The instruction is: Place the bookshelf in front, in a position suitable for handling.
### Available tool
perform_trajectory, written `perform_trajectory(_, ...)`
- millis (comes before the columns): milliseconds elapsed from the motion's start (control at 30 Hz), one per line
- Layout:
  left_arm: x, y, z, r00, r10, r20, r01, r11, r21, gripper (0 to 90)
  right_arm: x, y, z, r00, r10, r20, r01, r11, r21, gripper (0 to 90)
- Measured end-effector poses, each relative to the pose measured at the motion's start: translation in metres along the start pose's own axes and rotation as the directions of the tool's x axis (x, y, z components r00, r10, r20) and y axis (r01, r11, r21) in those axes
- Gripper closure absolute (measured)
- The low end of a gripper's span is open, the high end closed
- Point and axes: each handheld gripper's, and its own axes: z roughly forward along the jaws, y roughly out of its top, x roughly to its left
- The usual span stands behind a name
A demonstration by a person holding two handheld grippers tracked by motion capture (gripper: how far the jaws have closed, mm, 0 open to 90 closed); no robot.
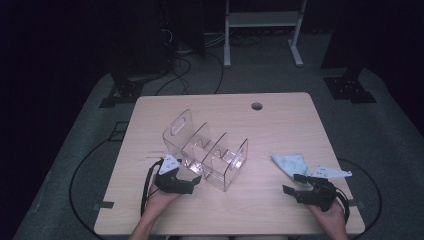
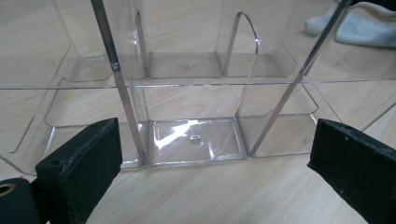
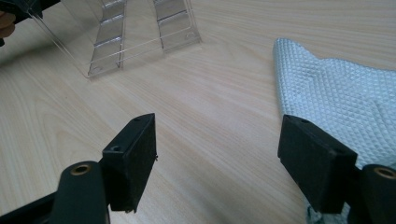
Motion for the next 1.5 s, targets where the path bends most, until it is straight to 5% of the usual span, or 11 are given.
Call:
perform_trajectory(600, -0.003, 0.001, 0.022, 0.9979, -0.030, -0.057, 0.030, 0.9995, -0.011, 0.3, -0.002, 0.002, 0.002, 1.0000, -0.001, -0.003, 0.001, 1.000, 0.014, 29.4)
perform_trajectory(733, -0.008, 0.002, 0.026, 0.9970, -0.011, -0.076, 0.010, 0.9998, -0.017, 0.3, -0.004, 0.014, 0.001, 0.9999, -0.012, -0.004, 0.012, 1.000, 0.026, 32.5)
perform_trajectory(1000, -0.009, 0.004, 0.031, 0.9954, -0.019, -0.093, 0.017, 0.9997, -0.017, 1.5, -0.030, 0.036, 0.007, 0.9954, 0.005, 0.096, -0.010, 0.999, 0.050, 37.1)
perform_trajectory(1100, -0.008, 0.003, 0.030, 0.9965, -0.019, -0.081, 0.017, 0.9996, -0.022, 6.9, -0.040, 0.041, 0.019, 0.9835, -0.004, 0.181, -0.014, 0.995, 0.099, 40.3)
perform_trajectory(1267, -0.010, 0.004, 0.030, 0.9968, -0.015, -0.079, 0.014, 0.9998, -0.016, 7.1, -0.048, 0.044, 0.027, 0.9773, 0.018, 0.211, -0.036, 0.996, 0.081, 39.5)
perform_trajectory(1400, -0.013, 0.004, 0.030, 0.9970, -0.013, -0.076, 0.012, 0.9999, -0.011, 7.3, -0.051, 0.040, 0.041, 0.9654, 0.006, 0.261, -0.053, 0.983, 0.174, 35.1)
perform_trajectory(1500, -0.014, 0.004, 0.029, 0.9975, -0.006, -0.071, 0.006, 0.9999, -0.009, 7.3, -0.053, 0.038, 0.043, 0.9625, 0.004, 0.271, -0.055, 0.982, 0.181, 34.4)
